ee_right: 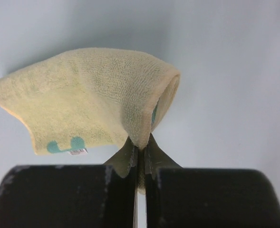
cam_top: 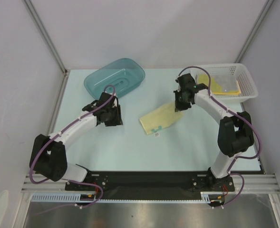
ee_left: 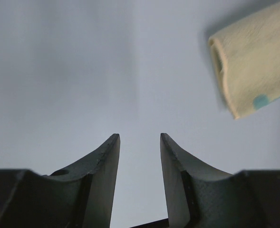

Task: Fold and stack the towels
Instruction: Neatly place the folded towel into the bin

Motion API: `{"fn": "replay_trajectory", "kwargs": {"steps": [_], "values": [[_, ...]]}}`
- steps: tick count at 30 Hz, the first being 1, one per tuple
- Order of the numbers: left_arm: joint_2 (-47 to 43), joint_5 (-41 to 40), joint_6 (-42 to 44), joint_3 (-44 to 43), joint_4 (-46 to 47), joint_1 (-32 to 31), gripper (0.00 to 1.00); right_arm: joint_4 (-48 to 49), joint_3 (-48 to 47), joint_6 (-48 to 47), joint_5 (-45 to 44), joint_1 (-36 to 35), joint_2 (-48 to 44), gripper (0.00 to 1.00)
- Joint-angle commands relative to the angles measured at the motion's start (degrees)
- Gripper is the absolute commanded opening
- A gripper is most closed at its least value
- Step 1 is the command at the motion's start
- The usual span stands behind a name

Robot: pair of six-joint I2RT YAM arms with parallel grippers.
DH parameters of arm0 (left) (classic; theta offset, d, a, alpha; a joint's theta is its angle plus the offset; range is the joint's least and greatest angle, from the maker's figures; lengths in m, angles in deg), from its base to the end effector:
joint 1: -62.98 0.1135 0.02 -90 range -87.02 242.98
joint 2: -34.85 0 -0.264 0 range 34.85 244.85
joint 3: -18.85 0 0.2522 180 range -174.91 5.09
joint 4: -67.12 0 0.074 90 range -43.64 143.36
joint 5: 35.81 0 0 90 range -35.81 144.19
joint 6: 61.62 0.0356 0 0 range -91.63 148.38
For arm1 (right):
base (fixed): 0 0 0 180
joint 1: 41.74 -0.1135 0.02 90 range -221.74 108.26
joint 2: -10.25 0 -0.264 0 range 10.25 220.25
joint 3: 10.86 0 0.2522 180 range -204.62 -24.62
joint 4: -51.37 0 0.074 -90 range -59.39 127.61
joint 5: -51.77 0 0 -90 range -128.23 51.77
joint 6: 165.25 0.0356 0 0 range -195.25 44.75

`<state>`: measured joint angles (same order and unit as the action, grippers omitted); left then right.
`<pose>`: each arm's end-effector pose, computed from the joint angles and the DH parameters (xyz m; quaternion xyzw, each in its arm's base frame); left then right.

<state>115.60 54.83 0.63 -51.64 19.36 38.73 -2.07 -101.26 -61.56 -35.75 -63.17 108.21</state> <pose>0.2586 -0.1169 0.2362 -0.0278 0.9609 -0.1256 0.2452 0.3343 0.1329 0.2459 -0.0707 0.9653 0.0955 0.2323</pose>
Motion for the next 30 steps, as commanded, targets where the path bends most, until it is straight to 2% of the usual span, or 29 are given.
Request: {"fn": "replay_trajectory", "kwargs": {"steps": [1,7,14,17,30], "values": [[-0.9,2.1,2.4,1.9,0.2,-0.1,0.45,-5.6,-8.5,-4.5,-2.5,2.2,3.0,0.00],[-0.8,6.3,3.2,2.9,1.7,-0.1,0.46,-6.8,-17.7,-7.6,-2.5,8.0,8.0,0.00],[-1.1,6.9,3.7,2.9,2.0,-0.1,0.47,-4.3,-26.5,-12.2,-2.5,13.0,11.3,0.00],[-1.0,8.0,3.6,2.7,2.1,-0.1,0.46,-6.0,-30.9,-13.2,-2.5,15.4,14.7,0.00],[1.0,8.3,4.1,1.9,2.0,-0.1,0.47,-12.8,-58.7,-13.3,1.6,23.1,32.0,0.00]]}}
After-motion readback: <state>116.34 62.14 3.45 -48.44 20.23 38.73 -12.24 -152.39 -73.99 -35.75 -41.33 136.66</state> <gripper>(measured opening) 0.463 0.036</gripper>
